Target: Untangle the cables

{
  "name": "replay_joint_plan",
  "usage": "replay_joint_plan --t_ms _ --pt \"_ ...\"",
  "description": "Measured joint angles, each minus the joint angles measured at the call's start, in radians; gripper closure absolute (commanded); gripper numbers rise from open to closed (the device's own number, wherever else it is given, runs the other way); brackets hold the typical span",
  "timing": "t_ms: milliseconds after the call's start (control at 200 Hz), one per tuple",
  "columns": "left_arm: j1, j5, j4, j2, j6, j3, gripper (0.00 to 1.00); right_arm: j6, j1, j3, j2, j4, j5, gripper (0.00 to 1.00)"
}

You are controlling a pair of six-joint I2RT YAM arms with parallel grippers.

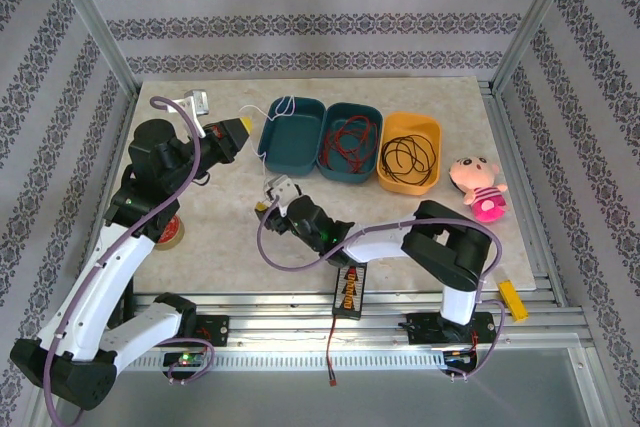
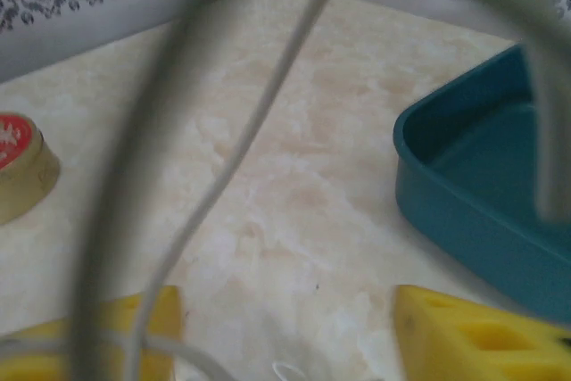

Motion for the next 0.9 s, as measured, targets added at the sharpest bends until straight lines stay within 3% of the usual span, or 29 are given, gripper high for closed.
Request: replay_joint_plan --t_ms 125,325,490,899 --pt "0.000 -0.022 -0.031 -0.010 0.018 0.013 1.00 0.000 0.000 0.004 0.004 0.027 0.015 0.74" --pt "0.001 -0.106 -0.118 -0.006 0.096 0.130 1.00 0.014 0.000 -0.068 -0.005 0.033 0.034 0.93" --pt "0.001 -0.158 -0.129 0.026 0.155 0.244 1.00 0.041 0.000 -0.138 -0.021 0.016 0.046 1.00" --pt "0.003 -0.257 -0.148 0.162 0.271 0.393 1.00 0.119 0.000 -0.192 -0.055 -0.012 0.068 0.99"
